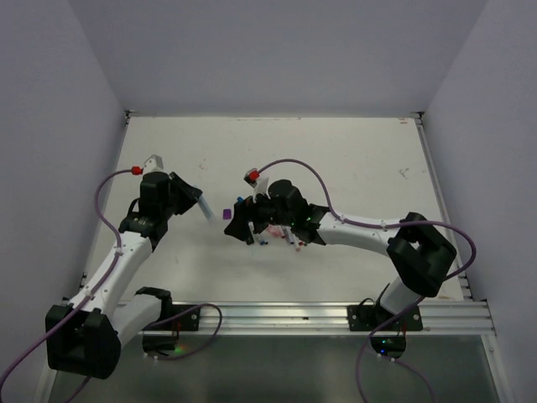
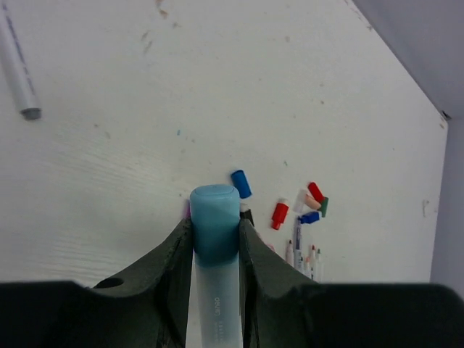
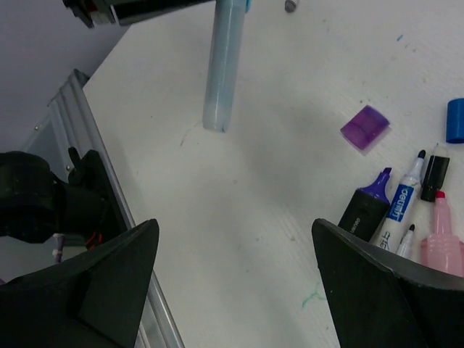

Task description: Open the pen caps

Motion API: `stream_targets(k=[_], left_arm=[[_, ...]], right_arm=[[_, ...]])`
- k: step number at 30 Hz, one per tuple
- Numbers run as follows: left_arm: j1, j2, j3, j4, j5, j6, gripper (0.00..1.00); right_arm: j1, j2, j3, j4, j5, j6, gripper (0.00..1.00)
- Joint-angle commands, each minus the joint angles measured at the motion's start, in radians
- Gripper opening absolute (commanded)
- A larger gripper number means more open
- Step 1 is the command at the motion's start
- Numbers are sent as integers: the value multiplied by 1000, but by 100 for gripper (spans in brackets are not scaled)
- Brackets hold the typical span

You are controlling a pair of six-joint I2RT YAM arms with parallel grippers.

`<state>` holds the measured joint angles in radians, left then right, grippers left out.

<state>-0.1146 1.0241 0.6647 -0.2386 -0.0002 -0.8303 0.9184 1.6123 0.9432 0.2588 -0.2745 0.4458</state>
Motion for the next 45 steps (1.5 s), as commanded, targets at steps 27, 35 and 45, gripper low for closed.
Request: stream_targets(k=[27,35,45], left_arm=[[-204,-190,-36,166,-7,9,3],[-203,-222,-31,225,35,129,37],[-157,-193,-5,415,320,246,73]], right_arm=[[4,164,212,76,-45,100,8],[-50,89,120,147,-98,140,0],[-176,-3,2,258,-319,131,0]])
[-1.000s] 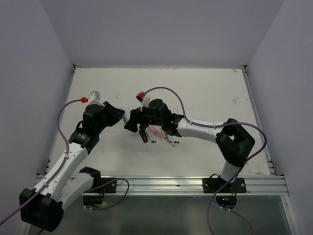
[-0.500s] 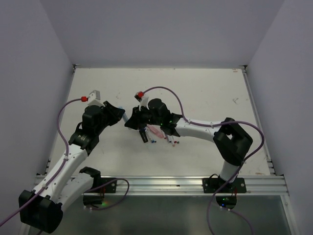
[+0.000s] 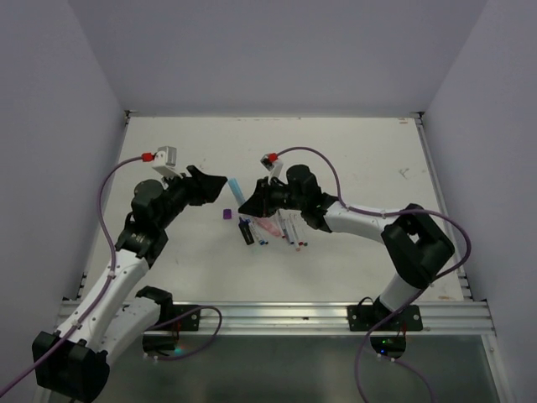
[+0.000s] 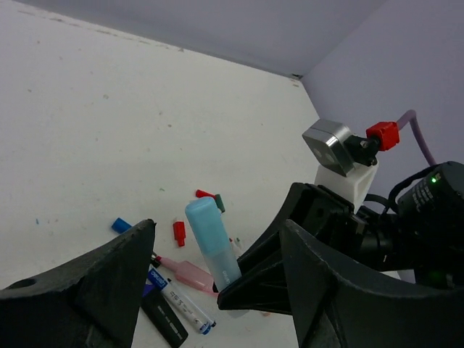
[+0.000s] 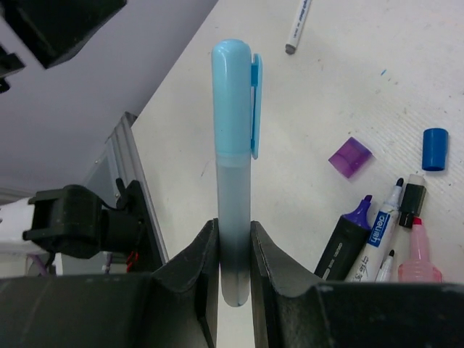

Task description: Open the pen caps

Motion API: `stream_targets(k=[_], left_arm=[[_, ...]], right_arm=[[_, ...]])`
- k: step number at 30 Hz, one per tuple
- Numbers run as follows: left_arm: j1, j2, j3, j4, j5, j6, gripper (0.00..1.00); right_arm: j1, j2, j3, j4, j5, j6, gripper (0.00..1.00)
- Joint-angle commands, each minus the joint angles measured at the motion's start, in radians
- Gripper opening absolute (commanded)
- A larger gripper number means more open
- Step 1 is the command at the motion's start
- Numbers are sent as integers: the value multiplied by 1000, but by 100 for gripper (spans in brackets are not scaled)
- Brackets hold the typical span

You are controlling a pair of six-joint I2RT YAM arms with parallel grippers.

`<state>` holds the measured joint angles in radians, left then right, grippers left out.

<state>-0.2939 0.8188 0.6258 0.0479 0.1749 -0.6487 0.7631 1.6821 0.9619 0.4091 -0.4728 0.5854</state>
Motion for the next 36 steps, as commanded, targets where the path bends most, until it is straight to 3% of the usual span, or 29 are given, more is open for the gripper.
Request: stream_targets(k=[1,9,16,26,36], left_arm=[[30,29,32,147,219,66,73],[124,132,8,387,558,-37,73],[131,175,-52,667,688,-178,64],[119,209,-72,744,735,-238,49],[85,240,-72,782,722,-259,43]], right_arm=[[-28,-91,-37,117,-157,-9,0],[-67,-191,-68,132,-276,-64,0],[-67,-183,-61,195,-354,-33,0],[-67,-174,-43,208,-359,-35,0],[-65,-156,-23,220,-363,-24,0]])
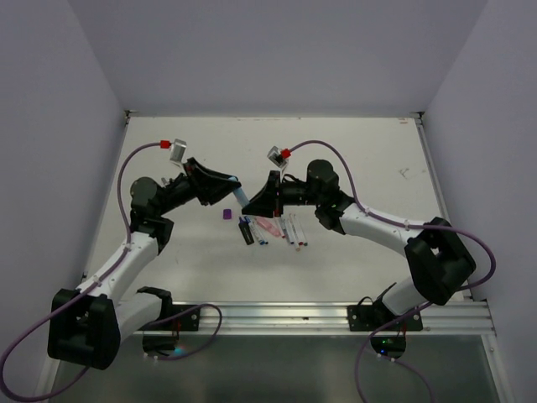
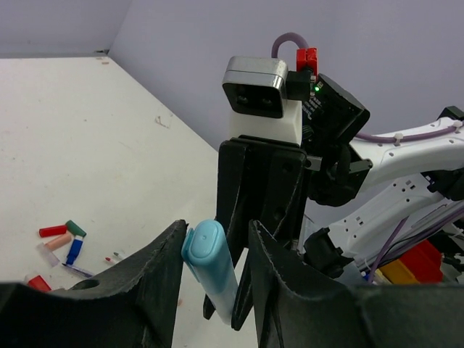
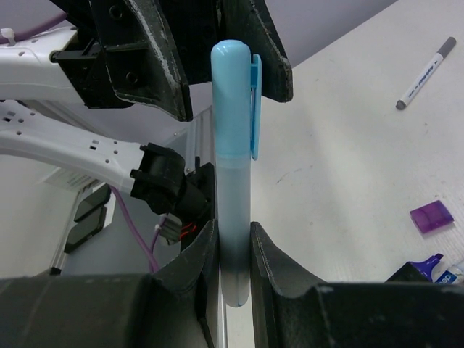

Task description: Open the pen caps

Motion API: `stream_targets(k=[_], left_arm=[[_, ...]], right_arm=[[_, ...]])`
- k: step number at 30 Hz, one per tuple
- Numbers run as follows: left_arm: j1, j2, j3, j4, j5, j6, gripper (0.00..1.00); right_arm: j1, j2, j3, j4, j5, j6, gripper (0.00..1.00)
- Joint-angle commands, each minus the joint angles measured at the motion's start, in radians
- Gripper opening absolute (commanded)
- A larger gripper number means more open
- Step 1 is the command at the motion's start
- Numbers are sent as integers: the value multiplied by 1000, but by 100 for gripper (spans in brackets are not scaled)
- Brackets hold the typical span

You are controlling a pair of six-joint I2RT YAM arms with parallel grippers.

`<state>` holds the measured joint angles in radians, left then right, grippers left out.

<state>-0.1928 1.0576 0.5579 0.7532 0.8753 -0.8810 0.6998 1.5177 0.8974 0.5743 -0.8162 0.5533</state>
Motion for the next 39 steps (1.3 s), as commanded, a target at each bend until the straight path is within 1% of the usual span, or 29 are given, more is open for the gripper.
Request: stream_targets(k=[1,11,14,15,17,18,19,21,25,30,36,37,39], left_arm=[[-19,2,-4,78,24,-27,42],[-37,18,4,86,10,-19,31],[-46,21,5,89,5,-15,22],[-50,21,4,92,4,-13,17],[-54,18,2,97,2,-10,10],[-56,15,0,104,-5,-10,3],[-56,6,-1,110,-12,-9,0],[-56,-11,-4,115,-42,-1,0],[-56,-86,-4,113,-128,78,0],[-53,-113,56,121,-194,140,0],[-46,-96,118,222,-254,137,0],[-45,-85,126,233,-260,139,0],[-39,-76,152,264,-279,137,0]], right_arm=[[-2,9,43,53,-20,8,0],[0,18,58,56,-24,19,0],[4,29,64,59,-29,28,0],[4,33,64,61,-28,30,0],[10,38,66,61,-29,33,0],[12,41,64,59,-31,33,0],[10,42,61,61,-31,34,0],[12,44,48,64,-35,40,0],[12,36,8,59,-49,45,0],[10,33,-87,81,-80,48,0],[10,75,-202,192,-133,89,0],[12,79,-231,247,-150,102,0],[12,85,-248,283,-161,122,0]])
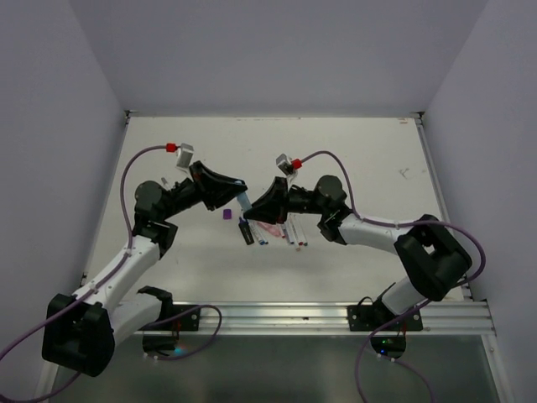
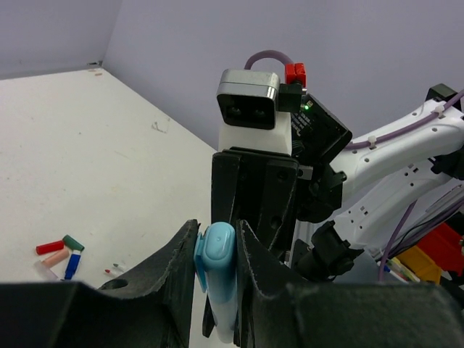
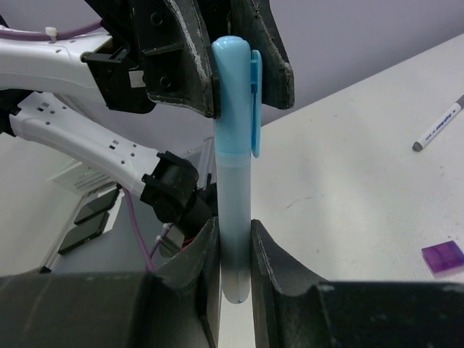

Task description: Open the pen caps

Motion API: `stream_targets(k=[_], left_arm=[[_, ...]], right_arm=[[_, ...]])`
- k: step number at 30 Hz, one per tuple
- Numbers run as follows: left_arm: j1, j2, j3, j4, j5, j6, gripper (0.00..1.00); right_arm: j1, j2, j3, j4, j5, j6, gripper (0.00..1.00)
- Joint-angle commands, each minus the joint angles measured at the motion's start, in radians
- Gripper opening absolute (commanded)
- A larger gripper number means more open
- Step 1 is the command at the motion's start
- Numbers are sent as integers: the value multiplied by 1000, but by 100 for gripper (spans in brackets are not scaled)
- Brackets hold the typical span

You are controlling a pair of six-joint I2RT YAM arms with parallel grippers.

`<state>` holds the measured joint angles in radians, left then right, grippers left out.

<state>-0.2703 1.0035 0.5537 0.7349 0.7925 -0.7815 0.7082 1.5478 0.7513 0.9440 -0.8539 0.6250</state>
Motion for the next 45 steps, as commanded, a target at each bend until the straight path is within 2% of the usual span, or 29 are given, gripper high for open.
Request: stream_targets(k=[1,8,16,19,20,21,22,23,24,25,26,27,28,32,36,45], left_arm=[[40,-10,170,296,-202,33,0],[62,43,206,409,-243,-21,0],[92,26,193,376,-286,-12,0],[98,1,201,163,-325,48,0],[98,-8,199,20,-375,63,0],[98,-28,201,-59,-409,89,0],[98,-35,207,-134,-438,103,0],[98,-40,215,-284,-487,134,0],[98,-42,236,-357,-512,146,0],[98,-39,251,-433,-566,155,2],[98,-33,268,-588,-596,178,3],[98,-8,313,-665,-622,188,5],[98,10,336,-827,-678,198,6],[98,104,400,-1046,-748,246,7],[98,177,364,-1083,-739,254,8],[95,325,250,-945,-576,200,11]], right_arm=[[4,55,-112,-80,-131,44,0],[4,46,-127,-135,-122,-27,0],[4,40,-121,-181,-108,-53,0],[14,23,-87,-284,-42,-105,0],[23,9,-70,-336,-9,-132,0],[48,2,-50,-461,95,-165,0],[65,1,-6,-517,146,-218,0],[85,6,17,-571,218,-235,0],[124,14,64,-649,330,-255,0],[143,23,89,-675,369,-266,0],[161,40,117,-707,406,-271,0],[193,69,170,-768,491,-266,0],[206,89,193,-787,518,-263,0],[243,158,285,-867,636,-219,0],[263,233,381,-979,691,-199,0],[269,366,462,-1033,658,-180,0]])
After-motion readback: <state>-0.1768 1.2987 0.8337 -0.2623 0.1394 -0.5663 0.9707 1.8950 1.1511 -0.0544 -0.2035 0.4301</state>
